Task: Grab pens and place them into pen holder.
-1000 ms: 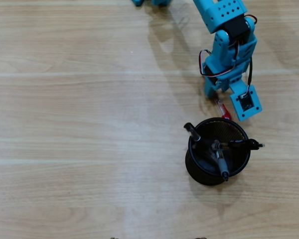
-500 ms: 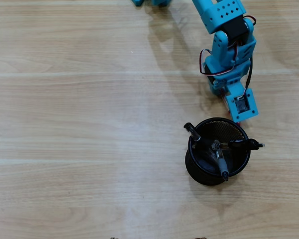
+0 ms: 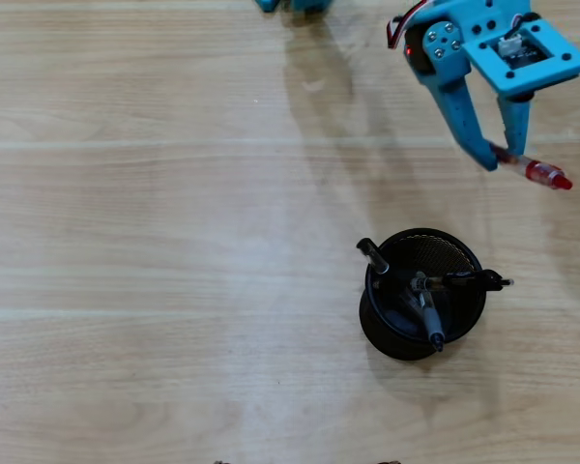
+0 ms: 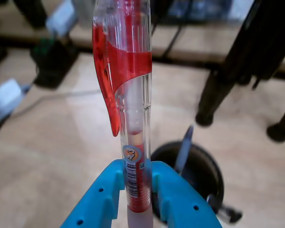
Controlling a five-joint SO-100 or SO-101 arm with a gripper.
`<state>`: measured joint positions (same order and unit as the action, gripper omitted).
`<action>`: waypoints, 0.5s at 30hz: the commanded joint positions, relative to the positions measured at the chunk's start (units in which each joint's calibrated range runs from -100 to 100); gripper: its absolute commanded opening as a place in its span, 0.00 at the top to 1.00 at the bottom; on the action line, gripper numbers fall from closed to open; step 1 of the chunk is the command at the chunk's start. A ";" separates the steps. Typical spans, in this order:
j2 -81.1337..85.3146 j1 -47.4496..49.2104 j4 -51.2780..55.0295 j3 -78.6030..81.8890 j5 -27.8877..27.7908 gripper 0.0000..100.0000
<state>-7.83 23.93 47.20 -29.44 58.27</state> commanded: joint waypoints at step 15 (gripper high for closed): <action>2.67 -5.39 -61.08 42.43 1.64 0.98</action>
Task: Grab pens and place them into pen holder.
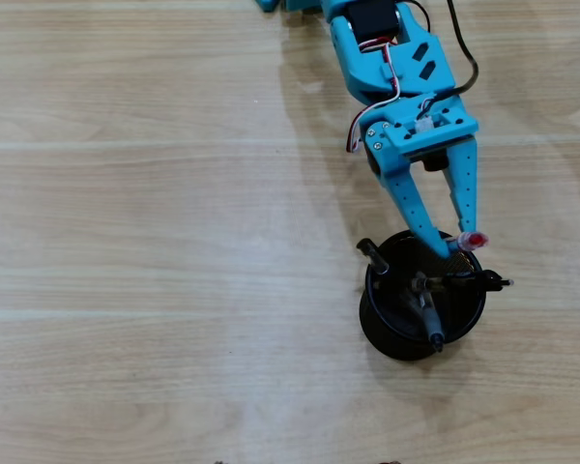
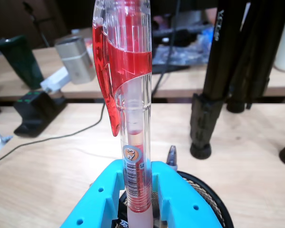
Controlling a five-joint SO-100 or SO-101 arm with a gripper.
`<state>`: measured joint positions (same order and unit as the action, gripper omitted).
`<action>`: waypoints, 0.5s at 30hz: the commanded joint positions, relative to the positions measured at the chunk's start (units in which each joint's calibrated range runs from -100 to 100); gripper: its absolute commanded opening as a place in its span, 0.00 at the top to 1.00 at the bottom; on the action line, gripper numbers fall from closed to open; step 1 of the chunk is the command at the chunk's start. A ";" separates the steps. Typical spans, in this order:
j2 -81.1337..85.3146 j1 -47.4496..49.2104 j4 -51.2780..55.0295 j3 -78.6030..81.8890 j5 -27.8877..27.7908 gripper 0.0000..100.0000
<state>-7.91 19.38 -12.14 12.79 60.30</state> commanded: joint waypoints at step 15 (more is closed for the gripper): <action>3.01 -0.67 -2.51 5.54 -3.27 0.87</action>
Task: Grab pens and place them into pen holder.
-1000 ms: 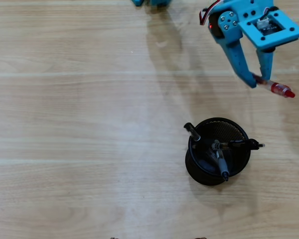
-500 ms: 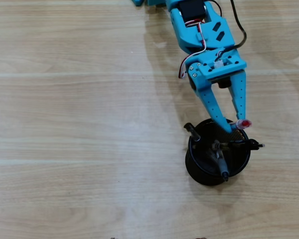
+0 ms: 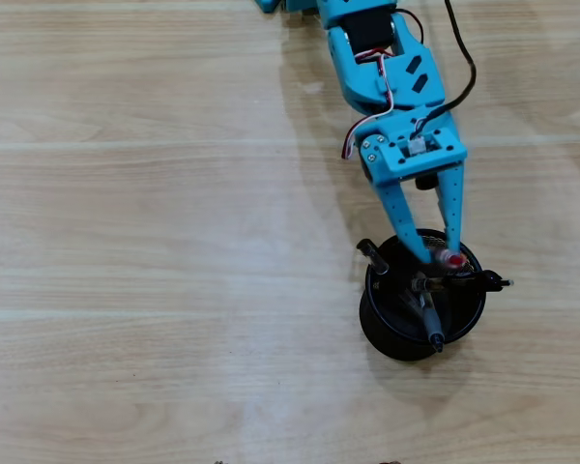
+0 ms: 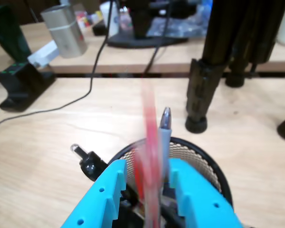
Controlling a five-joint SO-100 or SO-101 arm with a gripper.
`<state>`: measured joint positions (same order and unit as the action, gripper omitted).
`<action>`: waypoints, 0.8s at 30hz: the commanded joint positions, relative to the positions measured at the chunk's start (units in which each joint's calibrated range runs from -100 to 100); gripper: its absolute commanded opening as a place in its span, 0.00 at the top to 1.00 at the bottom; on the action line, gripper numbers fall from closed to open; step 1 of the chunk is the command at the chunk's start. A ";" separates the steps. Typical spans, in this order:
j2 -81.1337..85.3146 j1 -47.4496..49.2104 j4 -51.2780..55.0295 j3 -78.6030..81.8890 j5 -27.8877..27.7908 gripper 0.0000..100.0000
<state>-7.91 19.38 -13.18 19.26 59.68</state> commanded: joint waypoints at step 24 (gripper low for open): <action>64.63 -9.54 62.47 34.93 -48.80 0.85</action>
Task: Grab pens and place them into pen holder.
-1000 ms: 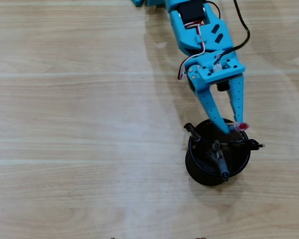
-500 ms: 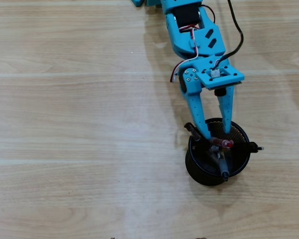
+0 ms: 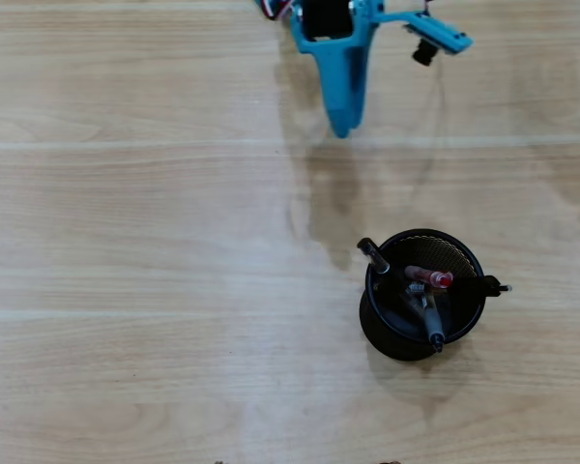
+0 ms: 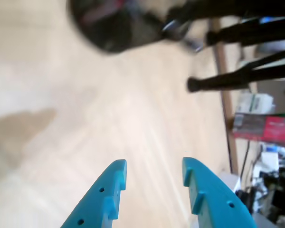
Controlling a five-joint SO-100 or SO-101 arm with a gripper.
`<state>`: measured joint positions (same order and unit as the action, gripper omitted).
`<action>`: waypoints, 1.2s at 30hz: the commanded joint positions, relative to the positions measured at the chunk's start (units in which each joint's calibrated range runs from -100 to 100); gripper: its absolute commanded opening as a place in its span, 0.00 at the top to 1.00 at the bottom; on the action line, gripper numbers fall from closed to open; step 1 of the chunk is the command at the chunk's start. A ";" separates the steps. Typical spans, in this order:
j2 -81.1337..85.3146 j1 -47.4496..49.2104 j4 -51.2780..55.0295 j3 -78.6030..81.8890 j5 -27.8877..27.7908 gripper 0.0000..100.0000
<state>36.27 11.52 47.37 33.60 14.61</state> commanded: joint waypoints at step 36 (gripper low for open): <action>56.80 5.09 24.18 58.25 -3.31 0.96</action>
<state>94.67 16.76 70.11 91.68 11.11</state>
